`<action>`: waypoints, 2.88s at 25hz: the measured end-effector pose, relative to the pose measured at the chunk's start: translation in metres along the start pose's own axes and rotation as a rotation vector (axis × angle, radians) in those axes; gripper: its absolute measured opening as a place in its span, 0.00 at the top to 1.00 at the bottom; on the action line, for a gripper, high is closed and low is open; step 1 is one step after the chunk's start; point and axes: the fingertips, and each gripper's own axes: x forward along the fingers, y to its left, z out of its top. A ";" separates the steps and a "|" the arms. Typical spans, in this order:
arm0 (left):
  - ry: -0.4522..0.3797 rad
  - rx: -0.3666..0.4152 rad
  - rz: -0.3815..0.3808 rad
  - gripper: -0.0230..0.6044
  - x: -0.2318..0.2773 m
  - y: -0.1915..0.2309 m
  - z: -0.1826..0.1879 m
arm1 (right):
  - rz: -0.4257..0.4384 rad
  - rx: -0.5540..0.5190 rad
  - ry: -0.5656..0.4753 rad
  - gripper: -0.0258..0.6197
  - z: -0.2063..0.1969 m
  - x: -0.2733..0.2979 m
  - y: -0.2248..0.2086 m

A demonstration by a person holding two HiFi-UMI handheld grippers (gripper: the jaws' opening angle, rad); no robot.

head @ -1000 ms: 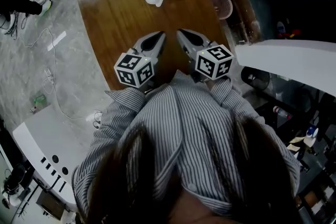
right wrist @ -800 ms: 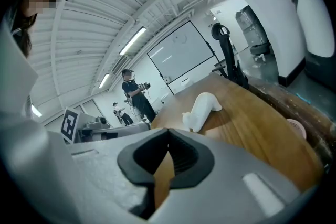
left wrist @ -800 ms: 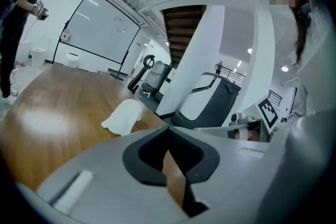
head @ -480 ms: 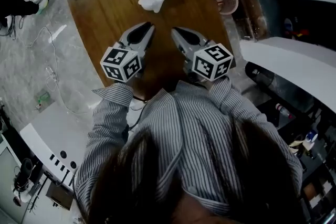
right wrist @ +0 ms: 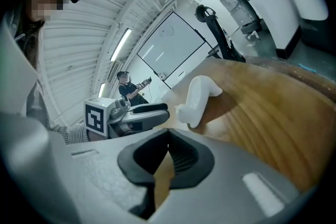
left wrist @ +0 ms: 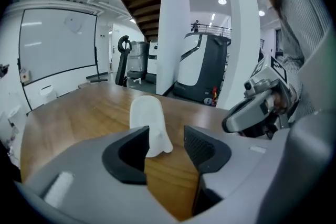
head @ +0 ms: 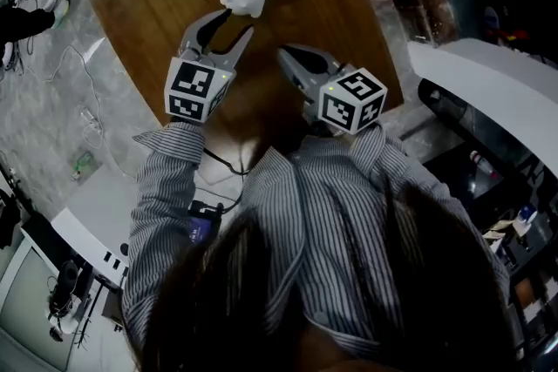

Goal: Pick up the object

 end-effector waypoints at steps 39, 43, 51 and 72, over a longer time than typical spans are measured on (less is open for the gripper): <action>0.096 -0.279 0.188 0.49 0.046 0.045 -0.018 | -0.043 0.085 -0.057 0.96 0.013 -0.013 -0.037; 0.041 -0.315 0.214 0.49 0.031 0.049 -0.008 | -0.029 0.063 -0.064 0.96 0.019 -0.013 -0.028; -0.048 -0.311 0.251 0.50 -0.009 0.039 0.015 | -0.009 0.016 -0.084 0.96 0.025 -0.026 -0.003; -0.221 -0.298 0.288 0.52 -0.115 -0.017 0.053 | 0.048 -0.116 -0.192 0.96 0.048 -0.068 0.062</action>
